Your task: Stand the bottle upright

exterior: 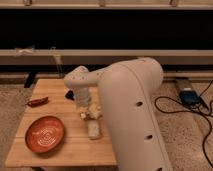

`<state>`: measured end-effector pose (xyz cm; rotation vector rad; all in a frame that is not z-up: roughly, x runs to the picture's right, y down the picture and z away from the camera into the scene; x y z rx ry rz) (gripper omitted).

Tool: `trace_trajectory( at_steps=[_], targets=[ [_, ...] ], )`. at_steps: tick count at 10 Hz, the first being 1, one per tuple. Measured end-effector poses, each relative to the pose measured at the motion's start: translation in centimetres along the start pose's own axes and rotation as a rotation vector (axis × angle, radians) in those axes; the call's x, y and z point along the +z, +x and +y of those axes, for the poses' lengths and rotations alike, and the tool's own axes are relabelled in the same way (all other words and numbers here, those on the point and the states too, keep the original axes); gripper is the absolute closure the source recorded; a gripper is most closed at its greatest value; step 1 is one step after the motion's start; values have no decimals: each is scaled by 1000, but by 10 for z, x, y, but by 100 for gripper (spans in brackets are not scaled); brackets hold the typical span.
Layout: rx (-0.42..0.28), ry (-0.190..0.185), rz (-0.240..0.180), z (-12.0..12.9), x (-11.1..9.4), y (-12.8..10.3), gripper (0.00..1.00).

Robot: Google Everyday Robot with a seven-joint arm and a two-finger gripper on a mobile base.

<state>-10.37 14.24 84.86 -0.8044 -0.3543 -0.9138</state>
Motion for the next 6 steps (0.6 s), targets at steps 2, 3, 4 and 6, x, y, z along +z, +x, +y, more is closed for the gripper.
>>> trace_trajectory(
  at_steps=[2, 3, 4, 6],
  targets=[
    [113, 20, -39, 3, 4, 3, 20],
    [141, 30, -46, 3, 3, 2, 20],
    [155, 39, -49, 3, 2, 1, 20],
    [173, 57, -56, 0, -1, -7, 20]
  ],
)
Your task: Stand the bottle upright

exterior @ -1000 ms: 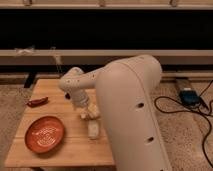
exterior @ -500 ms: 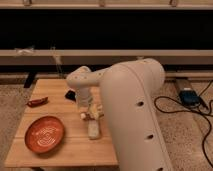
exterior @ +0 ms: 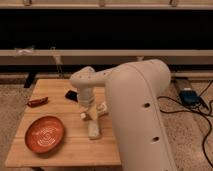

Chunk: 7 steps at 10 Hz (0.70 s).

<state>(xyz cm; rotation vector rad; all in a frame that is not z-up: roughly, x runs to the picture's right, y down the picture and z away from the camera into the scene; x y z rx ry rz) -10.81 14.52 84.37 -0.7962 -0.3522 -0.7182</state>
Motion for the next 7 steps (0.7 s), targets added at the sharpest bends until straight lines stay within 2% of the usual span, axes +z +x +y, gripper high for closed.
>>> trace_trajectory(
  at_steps=[3, 7],
  targets=[
    [2, 12, 3, -7, -1, -16, 20],
    [-8, -4, 26, -18, 13, -26, 20]
  ],
)
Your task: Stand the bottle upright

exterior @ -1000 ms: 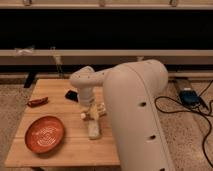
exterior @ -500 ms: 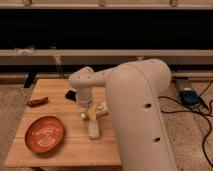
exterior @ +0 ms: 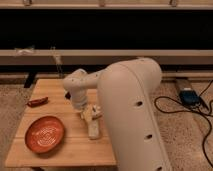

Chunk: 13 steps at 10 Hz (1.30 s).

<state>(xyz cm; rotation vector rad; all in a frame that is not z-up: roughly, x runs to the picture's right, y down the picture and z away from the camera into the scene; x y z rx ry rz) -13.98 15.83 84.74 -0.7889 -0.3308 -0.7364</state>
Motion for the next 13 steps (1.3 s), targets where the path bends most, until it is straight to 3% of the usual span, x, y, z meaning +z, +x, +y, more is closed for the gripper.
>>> trace_trajectory(
  at_steps=[2, 4, 10, 13],
  targets=[
    [-5, -7, 7, -3, 6, -1, 20],
    [-3, -14, 15, -5, 12, 4, 29],
    [22, 15, 23, 1, 9, 24, 92],
    [5, 44, 17, 2, -3, 27, 100]
  ],
)
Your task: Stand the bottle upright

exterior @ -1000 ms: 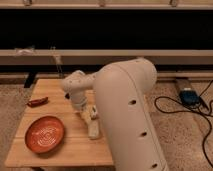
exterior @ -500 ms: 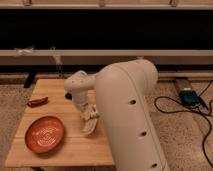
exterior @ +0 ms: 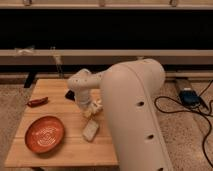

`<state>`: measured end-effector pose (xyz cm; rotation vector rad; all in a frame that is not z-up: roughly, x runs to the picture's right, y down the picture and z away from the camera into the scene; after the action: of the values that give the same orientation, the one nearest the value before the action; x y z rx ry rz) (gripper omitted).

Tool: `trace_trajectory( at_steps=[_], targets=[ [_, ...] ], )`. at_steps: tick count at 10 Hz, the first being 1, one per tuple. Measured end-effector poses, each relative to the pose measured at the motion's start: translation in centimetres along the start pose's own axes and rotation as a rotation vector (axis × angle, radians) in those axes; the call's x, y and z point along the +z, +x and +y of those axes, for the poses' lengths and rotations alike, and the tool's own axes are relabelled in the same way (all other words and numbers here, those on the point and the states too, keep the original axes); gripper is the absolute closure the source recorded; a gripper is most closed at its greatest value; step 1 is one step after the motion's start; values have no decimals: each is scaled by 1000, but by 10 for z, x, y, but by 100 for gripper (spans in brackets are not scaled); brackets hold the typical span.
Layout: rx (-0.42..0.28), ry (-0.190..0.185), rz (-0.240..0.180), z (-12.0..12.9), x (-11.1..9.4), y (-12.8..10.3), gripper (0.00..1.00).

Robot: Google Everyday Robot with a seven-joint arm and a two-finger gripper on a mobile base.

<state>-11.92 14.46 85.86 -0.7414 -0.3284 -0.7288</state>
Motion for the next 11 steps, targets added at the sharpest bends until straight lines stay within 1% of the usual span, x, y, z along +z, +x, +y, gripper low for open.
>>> trace_trajectory(
  at_steps=[3, 5, 9, 11],
  targets=[
    [-37, 28, -15, 0, -16, 0, 100],
    [-61, 44, -36, 3, -28, 0, 100],
    [-99, 88, -119, 10, -46, 0, 100],
    [-122, 122, -177, 12, -56, -2, 100]
  ],
)
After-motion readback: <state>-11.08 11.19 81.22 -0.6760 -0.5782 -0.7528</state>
